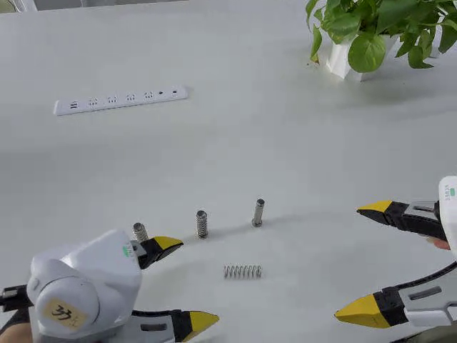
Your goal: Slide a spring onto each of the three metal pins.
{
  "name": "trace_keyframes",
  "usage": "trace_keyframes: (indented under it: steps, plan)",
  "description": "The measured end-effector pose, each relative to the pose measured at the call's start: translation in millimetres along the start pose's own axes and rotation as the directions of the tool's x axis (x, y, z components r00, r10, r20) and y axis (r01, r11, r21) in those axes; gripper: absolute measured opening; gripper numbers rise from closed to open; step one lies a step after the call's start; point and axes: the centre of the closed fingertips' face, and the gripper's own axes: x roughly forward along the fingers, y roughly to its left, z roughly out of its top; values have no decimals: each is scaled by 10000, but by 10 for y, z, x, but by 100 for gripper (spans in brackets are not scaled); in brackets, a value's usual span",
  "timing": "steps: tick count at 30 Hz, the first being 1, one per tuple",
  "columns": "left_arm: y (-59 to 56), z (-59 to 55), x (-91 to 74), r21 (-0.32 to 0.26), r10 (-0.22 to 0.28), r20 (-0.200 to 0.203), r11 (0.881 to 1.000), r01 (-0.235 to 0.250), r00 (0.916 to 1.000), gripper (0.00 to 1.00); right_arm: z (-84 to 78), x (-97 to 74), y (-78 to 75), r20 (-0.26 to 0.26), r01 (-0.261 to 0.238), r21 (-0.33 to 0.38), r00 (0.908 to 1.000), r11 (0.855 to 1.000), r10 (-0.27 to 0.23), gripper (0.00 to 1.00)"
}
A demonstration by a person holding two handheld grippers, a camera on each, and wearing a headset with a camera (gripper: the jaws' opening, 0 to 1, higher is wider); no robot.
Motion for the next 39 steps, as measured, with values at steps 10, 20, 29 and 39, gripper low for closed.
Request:
trace_keyframes:
  steps: [10,20,29,39]
  plan:
    - [-6,14,248,412,-485,-12,9980,486,9988,32,-89,-51,49,-37,115,370,9999,9992,-114,95]
    - [18,-18,418,1002,-723,-352,9921,755,9968,20,-140,-55,73,-87,77,507,9999,9987,-73,93]
    - [5,-56,482,1351,-987,-767,9849,1085,9922,15,-173,-72,68,-103,89,593,9999,9982,-83,93]
    - [-5,-32,517,1348,-1221,-904,9818,1337,9884,10,-174,-70,72,-98,87,631,9999,9980,-81,92]
